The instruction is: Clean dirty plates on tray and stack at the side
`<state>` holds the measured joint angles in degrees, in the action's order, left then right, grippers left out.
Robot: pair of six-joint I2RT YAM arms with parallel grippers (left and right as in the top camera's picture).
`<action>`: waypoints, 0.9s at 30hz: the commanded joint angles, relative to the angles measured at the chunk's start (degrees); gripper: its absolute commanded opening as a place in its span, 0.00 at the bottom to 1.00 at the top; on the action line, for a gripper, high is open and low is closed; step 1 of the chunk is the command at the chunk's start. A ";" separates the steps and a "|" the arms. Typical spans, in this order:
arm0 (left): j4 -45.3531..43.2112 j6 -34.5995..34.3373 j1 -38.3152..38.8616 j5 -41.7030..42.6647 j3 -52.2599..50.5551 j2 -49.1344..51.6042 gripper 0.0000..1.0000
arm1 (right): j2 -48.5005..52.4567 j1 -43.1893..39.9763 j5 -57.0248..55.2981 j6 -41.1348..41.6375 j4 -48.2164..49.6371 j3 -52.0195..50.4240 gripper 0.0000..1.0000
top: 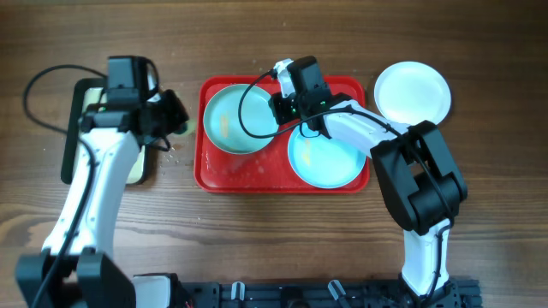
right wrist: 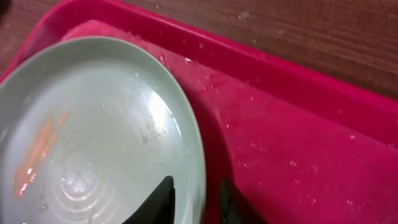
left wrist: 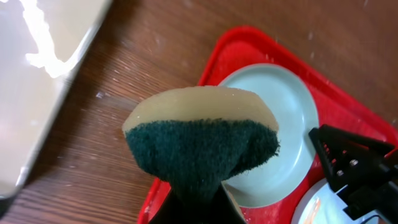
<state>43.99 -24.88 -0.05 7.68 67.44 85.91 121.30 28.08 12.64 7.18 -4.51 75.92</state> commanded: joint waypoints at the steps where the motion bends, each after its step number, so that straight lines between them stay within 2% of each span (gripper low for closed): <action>1: -3.63 -1.36 4.68 1.11 -0.04 5.73 0.04 | 1.40 0.00 0.74 -0.55 -2.82 0.87 0.14; 5: -10.03 -4.24 10.10 1.05 -0.07 13.18 0.04 | 1.40 0.37 0.74 0.59 -3.28 0.87 0.04; 9: -18.25 -5.62 12.63 3.41 -0.04 22.80 0.04 | 1.40 0.42 0.74 0.57 -3.04 0.87 0.04; 14: -18.38 -5.64 13.75 13.03 -0.04 24.74 0.04 | 1.40 0.42 0.72 4.04 -1.90 0.87 0.04; 18: -17.22 -5.64 15.45 12.83 -0.07 24.94 0.04 | 1.40 0.42 0.72 4.98 -1.79 0.87 0.04; 21: -16.13 -5.64 15.58 5.86 -0.07 26.71 0.04 | 1.40 0.42 0.74 4.98 -1.81 0.87 0.04; 24: -10.27 -5.62 15.54 -14.93 -0.07 27.58 0.04 | 1.38 0.37 0.72 4.96 -2.08 0.87 0.04; 27: -5.51 -5.62 15.54 -31.45 -0.04 27.56 0.04 | 1.38 0.35 0.72 4.90 -2.08 0.87 0.04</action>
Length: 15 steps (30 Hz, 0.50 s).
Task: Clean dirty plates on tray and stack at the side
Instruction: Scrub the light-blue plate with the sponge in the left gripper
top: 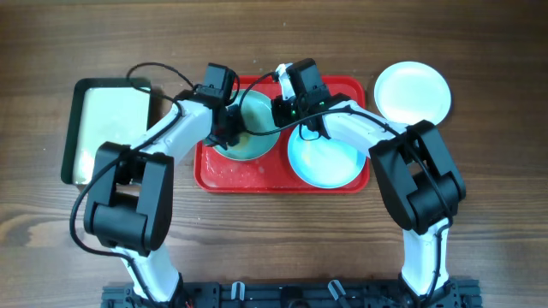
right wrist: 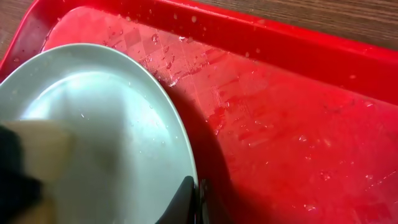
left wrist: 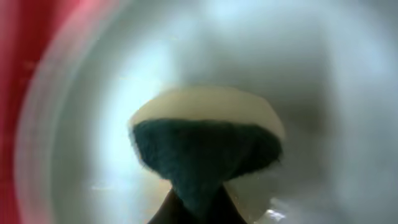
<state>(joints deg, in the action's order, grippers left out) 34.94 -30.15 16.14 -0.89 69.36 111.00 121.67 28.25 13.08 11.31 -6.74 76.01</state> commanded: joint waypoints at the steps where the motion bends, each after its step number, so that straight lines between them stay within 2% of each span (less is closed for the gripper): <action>1: 4.20 -0.35 -0.66 -26.25 -1.97 2.45 0.04 | 1.01 0.17 0.28 0.76 0.13 0.79 0.04; 3: 4.35 -0.39 -0.66 -28.04 -1.46 1.95 0.04 | 1.01 0.17 0.28 0.76 0.11 0.79 0.04; 5: 3.08 -0.39 -0.66 -23.06 -0.52 -0.76 0.04 | 1.01 0.17 0.28 0.74 0.02 0.79 0.04; 6: 0.92 -0.37 -0.66 -18.14 -0.48 -2.78 0.04 | 1.01 0.17 0.28 0.74 0.02 0.79 0.04; 9: -8.72 -0.33 -0.66 4.85 -0.50 -5.38 0.04 | 1.01 0.17 0.28 0.81 0.28 0.79 0.04; 10: -10.64 -0.35 -0.63 7.98 -0.50 -4.35 0.04 | 1.01 0.17 0.28 0.83 0.28 0.79 0.04; 15: -9.51 0.24 -0.61 7.91 -0.55 0.70 0.04 | 1.01 0.20 0.31 0.81 0.28 0.79 0.04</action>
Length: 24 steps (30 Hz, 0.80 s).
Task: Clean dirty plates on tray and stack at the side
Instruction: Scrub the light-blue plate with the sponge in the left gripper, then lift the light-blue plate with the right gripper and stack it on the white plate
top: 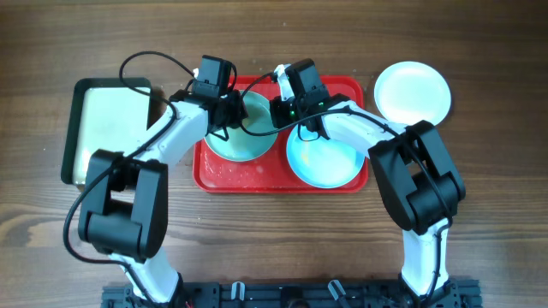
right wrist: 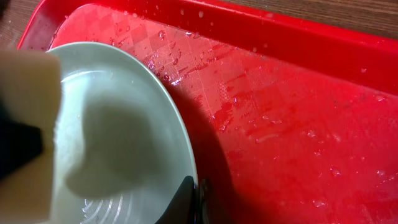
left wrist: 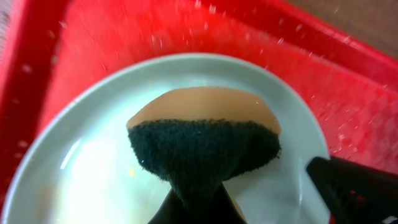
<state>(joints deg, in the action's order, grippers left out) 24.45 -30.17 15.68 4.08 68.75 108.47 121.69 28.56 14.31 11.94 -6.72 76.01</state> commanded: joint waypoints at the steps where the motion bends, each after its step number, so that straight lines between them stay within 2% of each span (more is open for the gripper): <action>1: 1.05 1.88 -0.15 2.91 0.04 3.76 0.04 | 0.98 -0.11 -0.94 0.17 0.26 0.79 0.04; 2: 1.09 5.46 -0.15 1.64 0.04 4.31 0.04 | 0.98 -0.13 -0.94 0.17 0.26 0.79 0.04; 5: 3.91 6.23 -0.15 -11.56 0.04 4.42 0.04 | 0.98 -0.13 -0.92 0.07 0.13 0.79 0.04; 6: 6.47 6.27 -0.15 -21.99 0.04 4.42 0.04 | 0.98 -0.13 -0.94 0.07 0.07 0.79 0.04; 8: 10.69 6.16 -0.15 -36.17 0.07 4.04 0.04 | 0.90 -0.13 -0.94 0.09 0.07 0.79 0.04; 9: 11.47 6.14 -0.15 -38.32 0.07 3.76 0.04 | 0.72 -0.13 -0.94 0.04 0.07 0.79 0.04; 11: 11.82 6.10 -0.33 -39.12 0.07 1.42 0.04 | 0.39 -0.11 -0.94 -0.46 0.07 0.81 0.04; 13: 11.85 2.10 -1.25 -38.40 0.33 -3.72 0.04 | -0.46 -0.11 -1.53 -1.73 -0.46 0.81 0.04; 16: 11.96 -0.37 -4.94 -26.91 0.33 -14.67 0.04 | -3.50 -0.07 -3.10 -4.66 -0.85 0.81 0.04; 17: 12.57 -0.37 -9.25 -20.24 0.33 -21.00 0.04 | -5.66 0.48 -6.82 -6.73 -1.95 0.81 0.04; 18: 13.35 -0.35 -11.91 -17.66 0.33 -23.78 0.04 | -7.10 1.44 -11.08 -8.90 -2.89 0.81 0.04; 21: 18.10 -0.33 -19.76 -16.94 0.33 -28.63 0.04 | -11.78 6.62 -25.97 -18.99 -2.86 0.83 0.04; 23: 20.79 -0.33 -23.50 -16.94 0.22 -28.65 0.04 | -14.56 10.93 -37.38 -28.24 -0.59 0.83 0.04; 24: 21.24 -0.35 -24.98 -16.92 -0.11 -28.52 0.04 | -16.04 14.01 -45.42 -36.28 2.51 0.83 0.04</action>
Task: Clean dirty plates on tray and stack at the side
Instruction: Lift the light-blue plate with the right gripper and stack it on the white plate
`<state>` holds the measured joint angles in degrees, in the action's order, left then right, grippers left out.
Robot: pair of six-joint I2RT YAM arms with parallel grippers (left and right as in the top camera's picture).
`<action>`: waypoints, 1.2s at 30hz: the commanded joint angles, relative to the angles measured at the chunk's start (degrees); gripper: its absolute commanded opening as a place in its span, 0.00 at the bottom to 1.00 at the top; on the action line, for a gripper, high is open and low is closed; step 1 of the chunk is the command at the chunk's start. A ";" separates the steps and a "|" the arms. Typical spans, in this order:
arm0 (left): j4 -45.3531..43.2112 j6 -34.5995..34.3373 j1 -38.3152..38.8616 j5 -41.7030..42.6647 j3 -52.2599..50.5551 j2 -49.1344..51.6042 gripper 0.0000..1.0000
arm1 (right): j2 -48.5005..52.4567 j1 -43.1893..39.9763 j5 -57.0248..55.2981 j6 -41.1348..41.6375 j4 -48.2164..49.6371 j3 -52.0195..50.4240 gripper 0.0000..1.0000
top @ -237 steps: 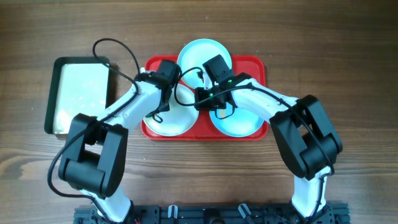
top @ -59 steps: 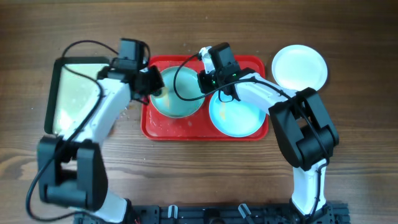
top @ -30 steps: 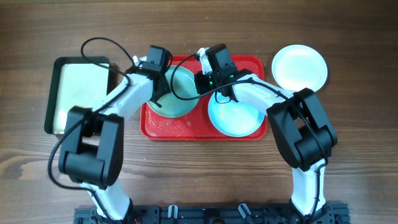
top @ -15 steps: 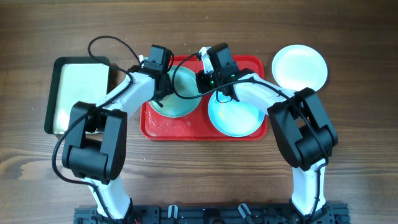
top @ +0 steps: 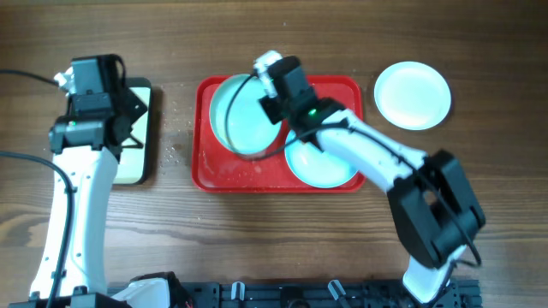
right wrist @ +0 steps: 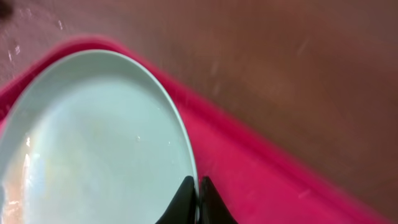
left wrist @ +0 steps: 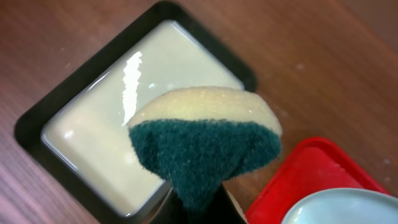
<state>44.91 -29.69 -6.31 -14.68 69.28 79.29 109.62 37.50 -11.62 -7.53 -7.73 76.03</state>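
Note:
A pale green plate point(top: 235, 115) hangs tilted over the left half of the red tray point(top: 257, 177). My right gripper point(top: 272, 107) is shut on its right rim. In the right wrist view the plate point(right wrist: 93, 143) looks free of stain, its rim pinched by that gripper point(right wrist: 198, 186), with the tray point(right wrist: 267, 180) blurred below. A light blue plate point(top: 324, 167) lies on the tray's right half. My left gripper point(left wrist: 196, 199) is shut on a green and yellow sponge point(left wrist: 202, 143), held above the near edge of the black basin point(left wrist: 112, 149).
The black basin point(top: 141, 154) of milky water sits at the table's left, under my left arm point(top: 90, 162). A white plate point(top: 413, 94) lies on the wood right of the tray. Small crumbs dot the wood between basin and tray.
My left gripper has carried the sponge from the green plate to over the basin at the left. My right gripper, still shut on the rim, now holds the plate higher and tilted.
First the sponge hung beside the tray and my right jaws stood open around the rim of the orange-stained plate. Then the jaws were shut on the rim and the sponge was on the plate, twice. Now the sponge is over the basin and the plate looks clean.

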 commanded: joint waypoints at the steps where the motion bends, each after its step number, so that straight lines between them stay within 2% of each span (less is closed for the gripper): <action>1: 0.81 -0.83 -4.07 1.84 -0.81 0.66 0.04 | -4.92 7.54 -25.42 -24.09 7.04 0.81 0.04; 2: 0.79 -0.83 -4.52 1.84 -0.81 0.66 0.04 | -5.31 9.05 -28.55 -28.79 9.66 0.81 0.04; 4: 0.81 -0.83 -4.92 1.84 -0.81 0.66 0.04 | -5.62 13.25 -35.34 -44.02 18.45 0.81 0.04; 8: 0.81 -0.81 -4.90 1.84 -0.81 0.66 0.04 | -5.62 18.01 -41.83 -63.80 31.87 0.81 0.04; 11: 0.81 -0.83 -4.90 1.84 -0.81 0.66 0.04 | -5.62 19.58 -44.00 -71.34 35.63 0.81 0.04; 16: 0.81 -0.81 -4.90 1.84 -0.81 0.66 0.04 | -5.60 20.41 -45.59 -71.17 35.10 0.79 0.04; 19: 0.79 -0.83 -4.90 1.84 -0.81 0.76 0.04 | -5.60 19.85 -43.50 -52.39 29.31 0.74 0.04; 20: 0.81 -0.81 -4.90 1.84 -0.81 0.76 0.04 | -5.60 19.12 -38.51 -43.01 21.11 0.74 0.04; 21: 0.81 -0.83 -4.90 1.84 -0.81 0.76 0.04 | -5.60 17.59 -27.87 -33.77 9.64 0.74 0.04; 22: 0.81 -0.81 -4.90 1.84 -0.81 0.76 0.04 | -5.60 15.26 -19.91 -22.88 3.21 0.74 0.04; 23: 0.83 -0.83 -4.90 1.86 -0.81 0.76 0.04 | -6.19 10.67 -19.28 -6.12 0.85 0.76 0.04; 24: 0.83 -0.81 -4.90 1.84 -0.81 0.76 0.04 | -7.50 6.25 -15.34 3.52 -0.57 0.79 0.04; 25: 0.83 -0.81 -4.90 1.84 -0.81 0.76 0.04 | -9.31 1.25 -4.04 8.24 -2.05 0.81 0.04; 28: 0.81 -0.81 -4.90 1.84 -0.81 0.76 0.04 | -12.90 -21.42 34.05 20.35 -2.78 0.81 0.04; 29: 0.81 -0.81 -4.90 1.84 -0.81 0.76 0.04 | -12.52 -29.14 42.10 21.84 -3.23 0.76 0.04; 30: 0.83 -0.83 -4.90 1.84 -0.81 0.76 0.04 | -12.07 -35.23 45.51 21.79 -5.14 0.70 0.04; 31: 0.81 -0.81 -4.90 1.84 -0.81 0.76 0.04 | -11.52 -41.62 44.09 20.11 -8.83 0.24 0.04; 33: 0.81 -0.81 -4.90 1.84 -0.81 0.76 0.04 | -9.99 -48.65 33.90 17.57 -16.04 -0.04 0.04; 35: 0.79 -0.83 -4.90 1.86 -0.81 0.76 0.04 | -7.34 -54.03 27.69 17.09 -19.61 -0.55 0.04; 36: 0.79 -0.83 -4.90 1.84 -0.81 0.76 0.04 | -6.49 -55.30 28.04 16.59 -19.85 -0.63 0.04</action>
<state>45.91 -29.71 -11.00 -12.93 68.73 79.83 100.25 -14.90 19.11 9.41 -26.57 76.20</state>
